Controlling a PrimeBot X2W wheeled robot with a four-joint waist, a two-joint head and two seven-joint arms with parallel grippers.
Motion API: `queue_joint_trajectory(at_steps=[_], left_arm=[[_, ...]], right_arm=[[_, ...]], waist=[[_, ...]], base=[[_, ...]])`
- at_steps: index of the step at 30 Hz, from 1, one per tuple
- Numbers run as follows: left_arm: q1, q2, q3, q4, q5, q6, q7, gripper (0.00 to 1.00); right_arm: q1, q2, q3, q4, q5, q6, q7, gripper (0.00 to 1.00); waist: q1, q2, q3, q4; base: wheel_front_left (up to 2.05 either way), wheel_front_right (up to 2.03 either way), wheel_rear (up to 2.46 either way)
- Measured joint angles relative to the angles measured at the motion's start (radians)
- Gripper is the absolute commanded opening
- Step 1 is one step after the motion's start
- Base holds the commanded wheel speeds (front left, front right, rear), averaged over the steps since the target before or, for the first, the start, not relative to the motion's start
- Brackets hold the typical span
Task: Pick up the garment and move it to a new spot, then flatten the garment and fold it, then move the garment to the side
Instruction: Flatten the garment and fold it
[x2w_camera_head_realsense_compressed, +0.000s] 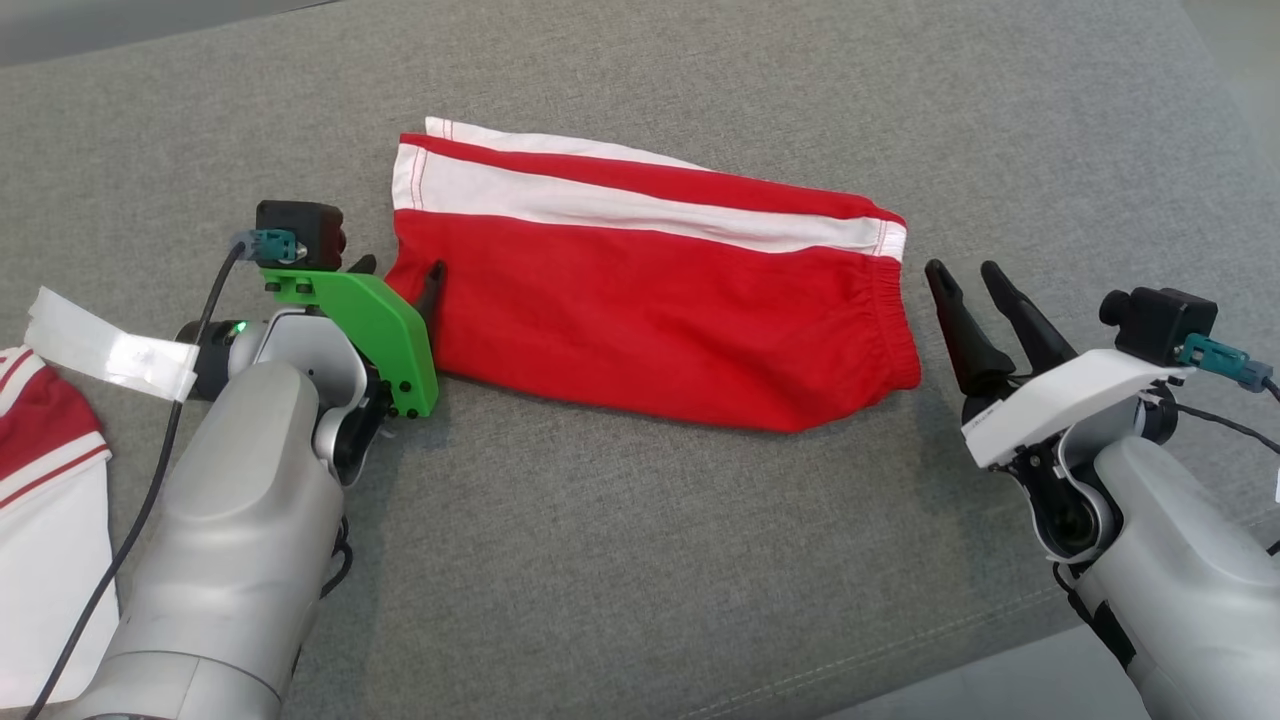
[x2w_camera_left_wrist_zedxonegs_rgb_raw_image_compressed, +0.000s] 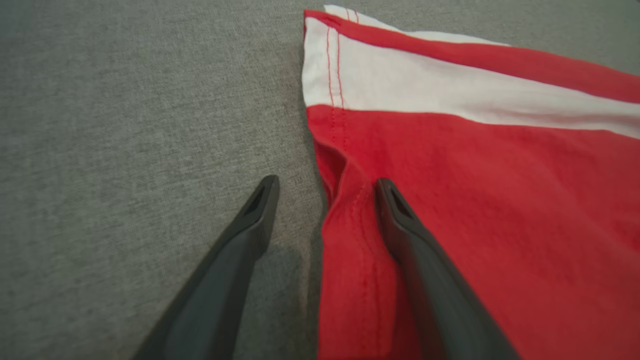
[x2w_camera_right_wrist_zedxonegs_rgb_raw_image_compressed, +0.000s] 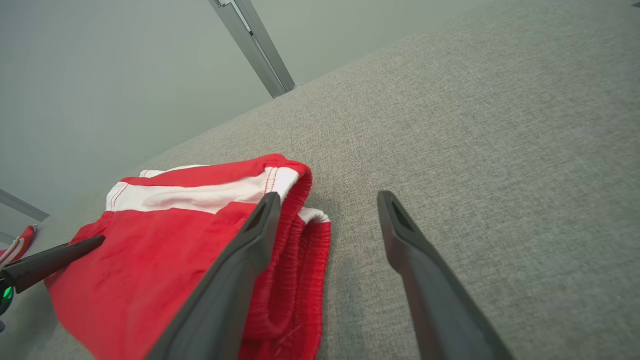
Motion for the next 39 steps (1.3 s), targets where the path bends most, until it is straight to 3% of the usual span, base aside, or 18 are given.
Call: queue_joint_trajectory(at_steps=[4, 5, 6, 7, 22, 34, 39], left_arm=[[-0.001, 0.0, -0.001, 0.01, -0.006, -0.001, 0.01, 0.98], [-0.001, 0.0, -0.001, 0.012, -0.008, -0.004, 0.013, 0.66], [-0.001, -0.001, -0.002, 0.012, -0.011, -0.005, 0.015, 0.25], [-0.001, -0.001, -0.003, 0.012, -0.016, -0.007, 0.017, 0.0], [0.047, -0.014, -0.062, -0.008, -0.044, -0.022, -0.034, 0.0], [0.253, -0.021, -0.103, -0.132, -0.157, -0.03, -0.149, 0.0], [0.336, -0.02, -0.127, -0.192, -0.212, -0.03, -0.188, 0.0]], right_arm=[[0.0, -0.002, -0.005, -0.006, 0.0, 0.0, -0.001, 1.0], [0.0, -0.002, -0.006, -0.008, 0.0, 0.0, -0.001, 1.0], [0.001, -0.002, -0.009, -0.012, 0.0, 0.0, -0.001, 1.0], [0.001, -0.002, -0.012, -0.015, 0.0, 0.0, -0.001, 1.0], [0.049, -0.017, -0.073, -0.031, -0.011, 0.0, -0.001, 1.0], [0.128, -0.046, -0.136, -0.014, -0.028, -0.002, -0.001, 1.0], [0.156, -0.042, -0.158, 0.001, -0.028, -0.021, -0.001, 1.0]], waist=[[0.0, 0.0, 0.002, -0.006], [0.0, 0.0, 0.002, -0.007], [0.0, 0.0, 0.002, -0.008], [0.0, 0.0, 0.001, -0.008], [0.0, 0.0, -0.031, 0.026], [0.0, 0.0, -0.101, 0.122], [0.0, 0.0, -0.14, 0.162]], base=[[0.0, 0.0, 0.0], [0.0, 0.0, 0.0], [0.0, 0.0, 0.0], [0.0, 0.0, 0.0], [0.0, 0.0, 0.0], [0.0, 0.0, 0.0], [0.0, 0.0, 0.0]])
